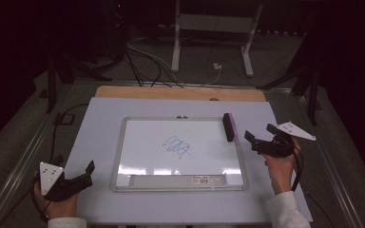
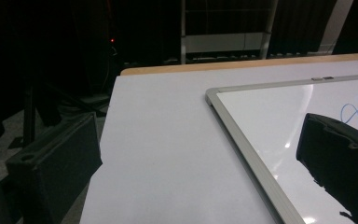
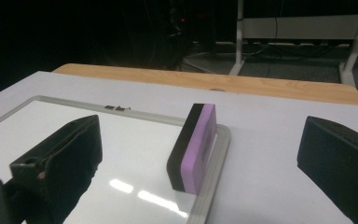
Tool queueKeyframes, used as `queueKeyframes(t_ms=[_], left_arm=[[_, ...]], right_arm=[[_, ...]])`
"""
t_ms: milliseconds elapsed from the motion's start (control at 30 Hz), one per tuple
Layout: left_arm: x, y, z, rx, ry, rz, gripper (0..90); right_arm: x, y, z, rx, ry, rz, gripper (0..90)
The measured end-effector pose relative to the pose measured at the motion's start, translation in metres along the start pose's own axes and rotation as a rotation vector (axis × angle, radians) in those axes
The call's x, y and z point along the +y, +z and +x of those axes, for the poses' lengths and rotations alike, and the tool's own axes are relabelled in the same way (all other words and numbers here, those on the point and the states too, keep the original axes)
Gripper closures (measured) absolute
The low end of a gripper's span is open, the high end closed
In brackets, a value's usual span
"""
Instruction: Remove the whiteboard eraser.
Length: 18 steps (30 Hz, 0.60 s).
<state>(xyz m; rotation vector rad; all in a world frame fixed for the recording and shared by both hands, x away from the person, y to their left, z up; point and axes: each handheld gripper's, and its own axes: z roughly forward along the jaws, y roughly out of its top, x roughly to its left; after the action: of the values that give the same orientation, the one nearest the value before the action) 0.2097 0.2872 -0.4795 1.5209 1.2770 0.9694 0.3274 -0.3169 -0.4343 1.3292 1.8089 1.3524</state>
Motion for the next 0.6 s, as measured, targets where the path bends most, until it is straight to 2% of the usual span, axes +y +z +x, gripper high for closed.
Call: queueKeyframes(t_ms=[233,267,333,500,600], left_arm=[[0.0,0.0,0.0,0.004,-0.003,0.0,0.6],[0.0,0.0,0.0,0.005,-0.004,0.0,0.6],[0.0,-0.001,0.0,0.006,-0.005,0.001,0.6],[-0.001,-0.001,0.001,0.01,-0.01,-0.002,0.6],[-0.001,-0.001,0.001,0.013,-0.011,-0.002,0.6]], right_arm=[[0.003,0.02,-0.001,-0.006,-0.011,0.047,0.4],[0.004,0.026,-0.002,-0.009,-0.014,0.074,1.0],[0.006,0.033,-0.002,-0.01,-0.01,0.1,1.0],[0.009,0.045,-0.006,-0.004,-0.006,0.119,1.0],[0.01,0.056,-0.009,-0.009,0.014,0.169,5.2]])
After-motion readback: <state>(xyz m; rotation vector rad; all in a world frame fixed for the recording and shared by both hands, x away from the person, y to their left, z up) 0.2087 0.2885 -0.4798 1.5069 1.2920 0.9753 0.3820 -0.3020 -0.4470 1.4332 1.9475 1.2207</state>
